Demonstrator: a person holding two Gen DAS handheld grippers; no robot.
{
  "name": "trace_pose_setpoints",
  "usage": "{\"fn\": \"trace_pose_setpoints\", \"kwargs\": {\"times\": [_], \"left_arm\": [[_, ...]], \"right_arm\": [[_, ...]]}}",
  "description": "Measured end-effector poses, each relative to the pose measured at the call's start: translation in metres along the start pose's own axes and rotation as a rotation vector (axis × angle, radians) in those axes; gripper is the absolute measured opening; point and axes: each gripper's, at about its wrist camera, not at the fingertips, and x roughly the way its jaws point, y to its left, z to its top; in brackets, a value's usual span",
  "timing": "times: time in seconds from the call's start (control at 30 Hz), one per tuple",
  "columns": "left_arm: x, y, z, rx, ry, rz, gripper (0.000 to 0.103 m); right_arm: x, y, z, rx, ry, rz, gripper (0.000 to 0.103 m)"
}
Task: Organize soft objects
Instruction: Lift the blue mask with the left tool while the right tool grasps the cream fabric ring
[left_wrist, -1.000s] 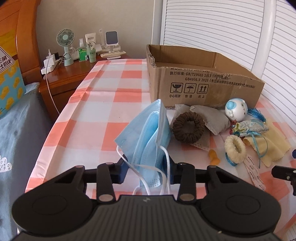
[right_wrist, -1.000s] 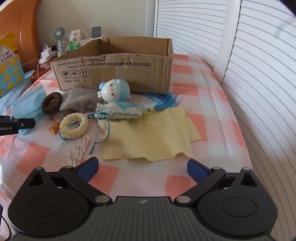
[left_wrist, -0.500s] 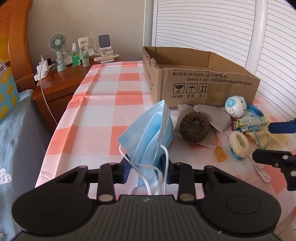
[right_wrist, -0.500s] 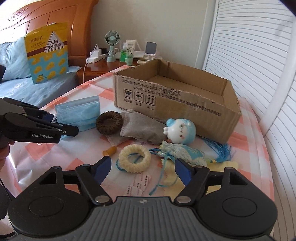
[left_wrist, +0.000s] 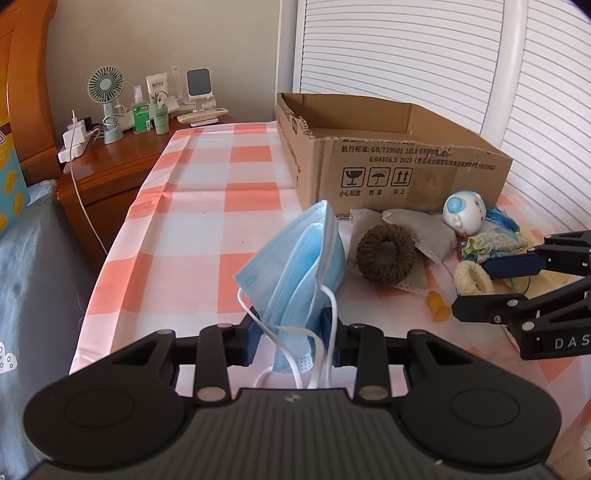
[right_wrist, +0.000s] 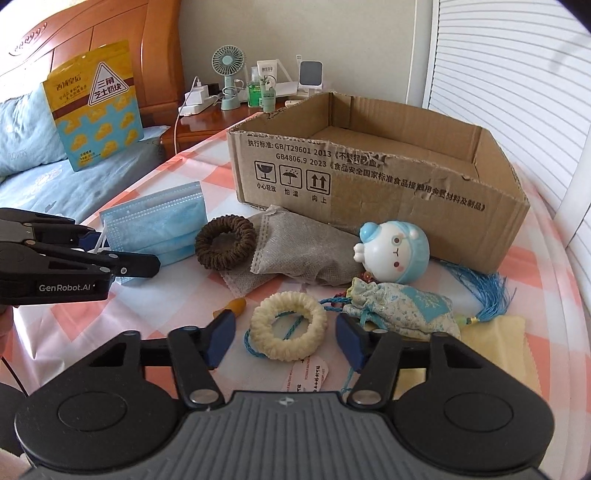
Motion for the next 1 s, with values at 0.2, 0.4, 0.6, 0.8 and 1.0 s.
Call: {"fn": "trace_pose_setpoints", "kwargs": {"times": [0.2,0.4,0.6,0.8,1.0], "left_arm": [[-0.001,-0.001,0.001,0.011,-0.003,-0.005,0.026],[-0.012,-0.003,0.004,0.030,-0.016,0.004,0.022],[-0.030,-0.005,0.008,0.053,-0.041,0.010,0.017],[-0.031,-0.005,0.009,0.039,-0.045,0.018,0.030],[-0.012,-0.001,0.006,-0.009,-0.038,-0.003,0.049]], "right_arm": [[-0.008,0.001,-0.002,-0.007,-0.017,-0.019,0.047],[-0.030,0.004,-0.003,-0.033,-0.051,-0.032,0.047],[-0.047,0.006,-0.007,-0.050,-0.071,-0.041,0.047],[-0.056,0.008,-0.013,-0.048,-0.078,-0.045,0.047],[-0.062,0.008,-0.015,-0.050,-0.079,-0.057,0.048]]}}
